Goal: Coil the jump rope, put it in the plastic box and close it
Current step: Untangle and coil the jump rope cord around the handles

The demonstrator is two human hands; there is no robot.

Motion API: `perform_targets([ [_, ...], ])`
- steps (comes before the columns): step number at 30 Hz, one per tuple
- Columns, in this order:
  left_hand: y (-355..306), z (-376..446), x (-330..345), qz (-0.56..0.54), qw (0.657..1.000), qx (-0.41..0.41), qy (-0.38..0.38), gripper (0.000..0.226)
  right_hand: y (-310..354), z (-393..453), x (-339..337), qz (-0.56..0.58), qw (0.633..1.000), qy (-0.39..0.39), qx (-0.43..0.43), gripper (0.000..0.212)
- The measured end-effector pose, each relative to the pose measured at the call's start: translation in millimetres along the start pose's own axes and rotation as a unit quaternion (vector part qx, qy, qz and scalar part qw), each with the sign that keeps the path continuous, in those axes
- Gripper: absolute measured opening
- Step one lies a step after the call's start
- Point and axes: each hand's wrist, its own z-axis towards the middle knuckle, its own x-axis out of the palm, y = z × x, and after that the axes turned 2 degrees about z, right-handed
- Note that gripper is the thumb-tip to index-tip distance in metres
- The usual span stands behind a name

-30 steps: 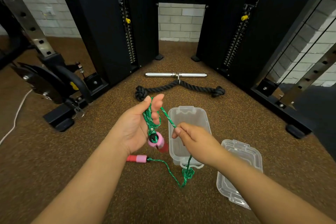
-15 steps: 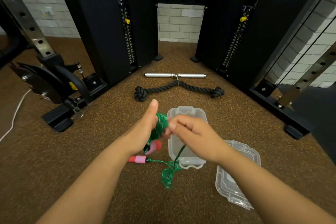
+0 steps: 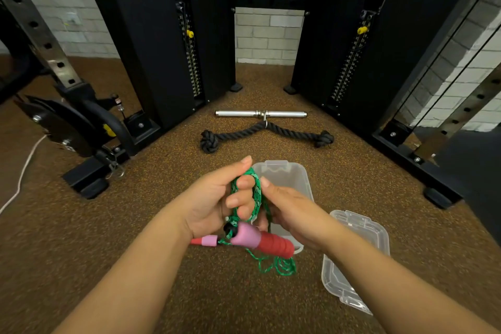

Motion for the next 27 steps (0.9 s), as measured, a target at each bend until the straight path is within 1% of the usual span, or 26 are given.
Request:
perform_targets([
  [3,-1.0,-2.1,-6.9,-0.027,0.999,0.014,0.025,0.034,0.7,-0.2,-4.3,-0.007,0.999,0.035,-0.015,0.033],
  [4,-1.0,-2.7,-8.8,-0.029,0.999,0.015,0.043,0.031,0.2,0.0,-5.2,-0.015,0.999,0.036,-0.023,0.031],
  [6,-0.8,-4.0,-11.4,-0.020,0.997,0.009,0.069,0.024,-0.9,1.6,-6.9,-0.022,0.999,0.009,-0.033,0.032],
  [9,-2.3,-6.5,-12.7,0.010,0.998,0.013,0.068,0.017,2.0,3.6,-6.2,-0.043,0.998,-0.028,-0.048,0.020],
  [12,-3.1,-7.3,-13.6,0.037,0.999,0.017,0.024,0.015,7.8,2.9,-1.5,-0.132,0.987,-0.074,-0.053,0.016],
  [14,-0.6,-6.1,-10.4,0.080,0.996,0.024,-0.012,0.016,6.8,2.5,1.9,-0.198,0.973,-0.108,-0.053,0.020],
  [17,4.4,-3.0,-0.5,0.153,0.985,0.053,-0.067,0.017,2.3,3.4,2.4,-0.257,0.954,-0.138,-0.075,0.023],
  [19,7.5,-1.0,3.6,0.223,0.966,0.082,-0.099,0.023,2.6,3.9,-0.7,-0.291,0.939,-0.159,-0.092,0.022],
  [21,10.0,-1.2,3.1,0.307,0.937,0.102,-0.135,0.026,5.2,3.4,-5.9,-0.316,0.925,-0.185,-0.101,0.018],
  [22,10.8,-1.2,1.9,0.317,0.931,0.108,-0.147,0.027,6.0,2.6,-8.6,-0.321,0.922,-0.190,-0.104,0.018],
  [23,11.1,-0.8,1.2,0.303,0.934,0.113,-0.152,0.027,6.1,2.0,-10.1,-0.323,0.922,-0.187,-0.106,0.020],
  [24,11.2,-0.2,0.2,0.265,0.946,0.111,-0.152,0.027,5.8,1.2,-10.0,-0.322,0.923,-0.181,-0.107,0.022],
  [26,11.4,1.4,1.8,0.138,0.976,0.096,-0.139,0.026,4.0,1.6,-8.7,-0.316,0.926,-0.177,-0.106,0.025],
  [27,11.6,2.9,3.7,0.068,0.986,0.088,-0.128,0.026,3.9,2.7,-8.3,-0.307,0.929,-0.179,-0.103,0.025],
])
